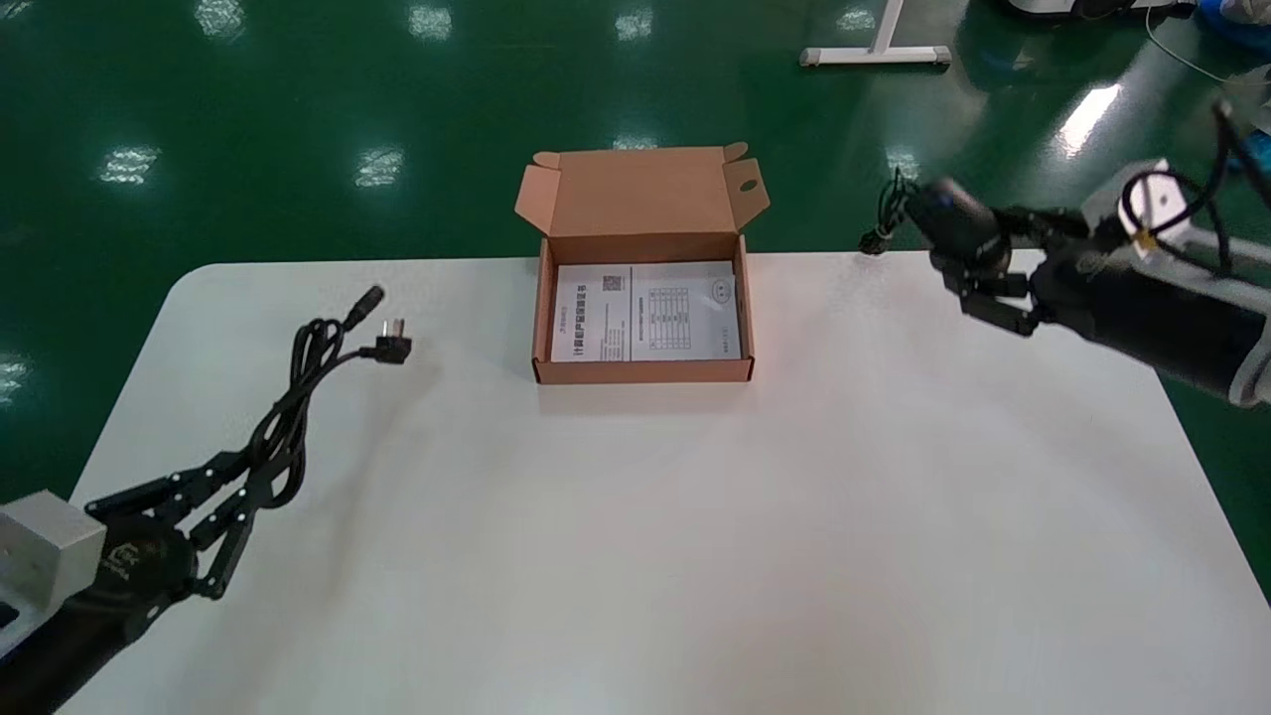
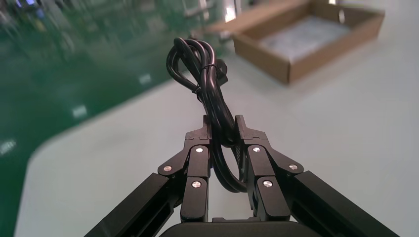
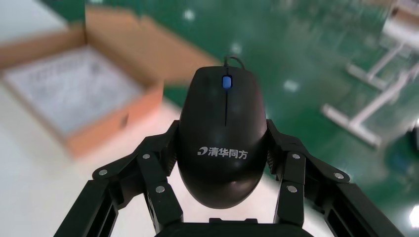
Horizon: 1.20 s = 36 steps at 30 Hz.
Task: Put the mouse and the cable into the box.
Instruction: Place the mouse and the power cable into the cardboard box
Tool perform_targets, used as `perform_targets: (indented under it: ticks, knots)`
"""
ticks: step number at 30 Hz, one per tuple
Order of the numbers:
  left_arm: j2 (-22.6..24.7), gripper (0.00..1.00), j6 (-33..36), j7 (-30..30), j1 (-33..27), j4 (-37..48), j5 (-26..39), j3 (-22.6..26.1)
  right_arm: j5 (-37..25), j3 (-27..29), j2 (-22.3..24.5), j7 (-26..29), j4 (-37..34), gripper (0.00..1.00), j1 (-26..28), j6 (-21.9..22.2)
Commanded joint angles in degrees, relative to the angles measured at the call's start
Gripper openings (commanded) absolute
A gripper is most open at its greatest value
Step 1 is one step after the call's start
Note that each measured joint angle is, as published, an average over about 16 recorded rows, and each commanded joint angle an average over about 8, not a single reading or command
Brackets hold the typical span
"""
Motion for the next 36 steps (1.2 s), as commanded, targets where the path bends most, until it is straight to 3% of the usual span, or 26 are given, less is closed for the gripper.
perform_targets:
  ticks: [1,9,19,27,36]
  knots:
    - [0.3,0.00,-0.1,0.4,-2.5,0.0,0.2,0.5,0.1,0.2,-0.5,0.2,0.9,0.00,2.0,0.2]
    - [5.5,0.00,-2.5,2.2,-12.1,0.7,2.6,5.1,-0.1,-1.2,-3.4,1.6,3.8,0.00,6.6,-2.9]
    - [11.8,0.00,-4.6,4.7,-21.3,2.0,4.4,8.4,-1.3,-4.0,-5.0,4.0,7.4,0.00,5.0,-7.5]
    - [11.7,0.00,-3.7,5.3,-24.9,2.2,5.2,9.3,-3.3,-6.1,-7.4,3.5,6.8,0.00,2.9,-7.5]
    - [10.1,0.00,-3.1,5.0,-25.4,1.4,6.2,10.1,-6.0,-8.4,-13.9,-0.9,1.0,0.00,3.0,-5.7]
